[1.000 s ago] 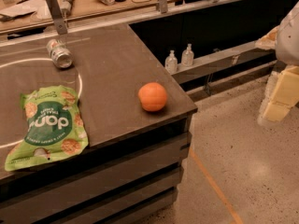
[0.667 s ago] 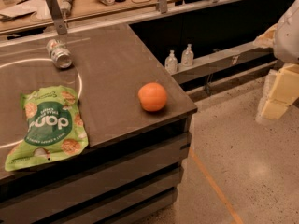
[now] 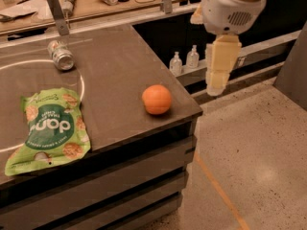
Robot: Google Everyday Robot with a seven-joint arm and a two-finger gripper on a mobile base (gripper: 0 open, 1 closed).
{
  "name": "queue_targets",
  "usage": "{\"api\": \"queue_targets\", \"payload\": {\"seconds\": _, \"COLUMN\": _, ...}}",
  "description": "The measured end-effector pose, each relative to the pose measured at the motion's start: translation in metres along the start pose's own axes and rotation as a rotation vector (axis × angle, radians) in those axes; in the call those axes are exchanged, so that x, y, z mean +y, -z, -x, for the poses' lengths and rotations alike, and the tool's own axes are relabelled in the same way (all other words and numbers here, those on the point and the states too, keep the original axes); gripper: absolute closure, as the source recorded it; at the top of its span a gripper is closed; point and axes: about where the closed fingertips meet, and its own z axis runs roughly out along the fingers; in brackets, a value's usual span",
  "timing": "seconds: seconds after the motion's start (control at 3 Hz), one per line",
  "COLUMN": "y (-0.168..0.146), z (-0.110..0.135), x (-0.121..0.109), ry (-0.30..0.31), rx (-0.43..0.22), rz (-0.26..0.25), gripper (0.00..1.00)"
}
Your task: Pick green rice chip bag
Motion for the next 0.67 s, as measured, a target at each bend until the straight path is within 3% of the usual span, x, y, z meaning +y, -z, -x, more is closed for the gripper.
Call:
{"api": "queue_targets", "payload": {"seconds": 0.33, "y": -0.009, "z": 0.085, "x": -0.029, "ry": 0.213, "rx": -0.018, "rz": -0.044, "gripper": 0.00}}
{"api": "queue_targets", "payload": {"seconds": 0.67, "y": -0.023, "z": 0.174, "x": -0.039, "ry": 0.398, "rx": -0.066, "rz": -0.064, "gripper": 0.00}}
